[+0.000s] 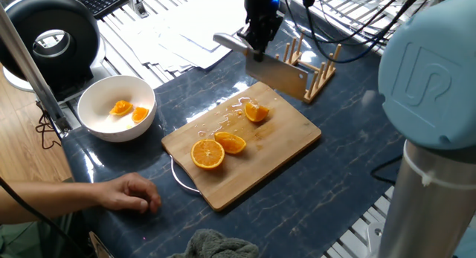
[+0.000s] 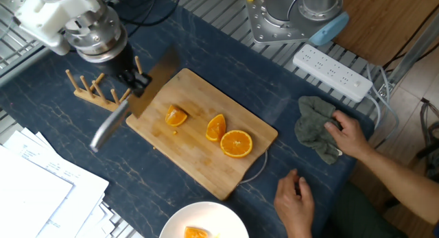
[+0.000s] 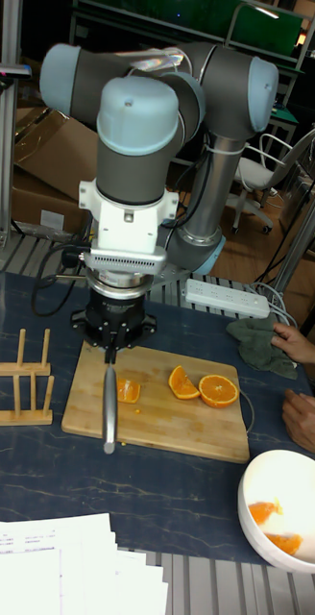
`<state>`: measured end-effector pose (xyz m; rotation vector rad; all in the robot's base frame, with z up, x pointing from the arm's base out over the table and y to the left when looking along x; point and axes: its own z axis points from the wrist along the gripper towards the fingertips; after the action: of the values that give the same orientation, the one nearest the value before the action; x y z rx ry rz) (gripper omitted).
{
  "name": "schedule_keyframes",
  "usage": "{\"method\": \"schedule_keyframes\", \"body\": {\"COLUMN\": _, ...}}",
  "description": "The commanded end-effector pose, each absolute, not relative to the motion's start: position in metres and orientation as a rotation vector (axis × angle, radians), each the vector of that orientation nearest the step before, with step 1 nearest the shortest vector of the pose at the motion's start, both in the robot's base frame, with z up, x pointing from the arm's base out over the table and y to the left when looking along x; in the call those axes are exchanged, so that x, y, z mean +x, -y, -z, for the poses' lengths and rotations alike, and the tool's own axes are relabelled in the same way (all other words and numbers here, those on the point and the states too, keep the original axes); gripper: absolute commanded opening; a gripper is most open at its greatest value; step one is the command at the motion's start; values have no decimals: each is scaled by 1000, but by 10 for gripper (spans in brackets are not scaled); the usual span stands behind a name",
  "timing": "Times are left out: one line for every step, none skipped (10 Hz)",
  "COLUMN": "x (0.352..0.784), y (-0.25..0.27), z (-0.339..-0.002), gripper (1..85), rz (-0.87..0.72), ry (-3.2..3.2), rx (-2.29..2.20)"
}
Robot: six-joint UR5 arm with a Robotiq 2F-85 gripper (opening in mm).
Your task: Chop the orange
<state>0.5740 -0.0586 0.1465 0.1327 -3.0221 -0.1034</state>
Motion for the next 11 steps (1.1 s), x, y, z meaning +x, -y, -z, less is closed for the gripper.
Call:
{"method": "schedule_keyframes", "body": {"x": 606, "y": 69, "z": -143, "gripper": 13, "rz": 47, "ry": 3137, "rx": 124}}
{"method": "schedule_keyframes", "body": {"x": 623, "y": 69, "z": -144, "gripper": 13, "rz": 43, "ry": 3201, "rx": 89}}
{"method": "schedule_keyframes", "body": {"x": 632, "y": 78, "z": -144, "gripper": 13, "rz": -16, "ry": 3235, "rx": 65}}
{"method": "schedule_keyframes", "body": {"x": 626, "y": 73, "z": -144, "gripper": 13, "rz": 23, "ry": 3215, "rx": 26}}
{"method": "schedule_keyframes", "body": {"x": 621, "y": 71, "z": -143, "gripper": 13, "rz": 33, "ry": 3193, "rx": 30}}
{"method": "schedule_keyframes", "body": {"x": 613, "y": 64, "z": -143, "gripper": 13, "rz": 74, "ry": 3165, "rx": 32}}
{"method": "schedule_keyframes", "body": {"x": 609, "y": 63, "z": -143, "gripper": 13, "rz": 81, "ry": 3146, "rx": 28}}
{"method": "schedule_keyframes", "body": {"x": 604, "y": 63, "z": -143, "gripper": 13, "rz": 83, "ry": 3130, "rx": 21}}
{"method": "schedule_keyframes", "body": {"x": 589, "y": 53, "z": -149, "gripper": 13, "rz": 100, "ry": 3119, "rx": -12}}
{"method": "schedule_keyframes", "body": {"x": 573, "y": 41, "z": -151, "gripper": 13, "rz": 116, "ry": 3117, "rx": -38}}
{"method": "schedule_keyframes", "body": {"x": 557, "y": 30, "z": -153, "gripper": 13, "rz": 139, "ry": 3103, "rx": -54}}
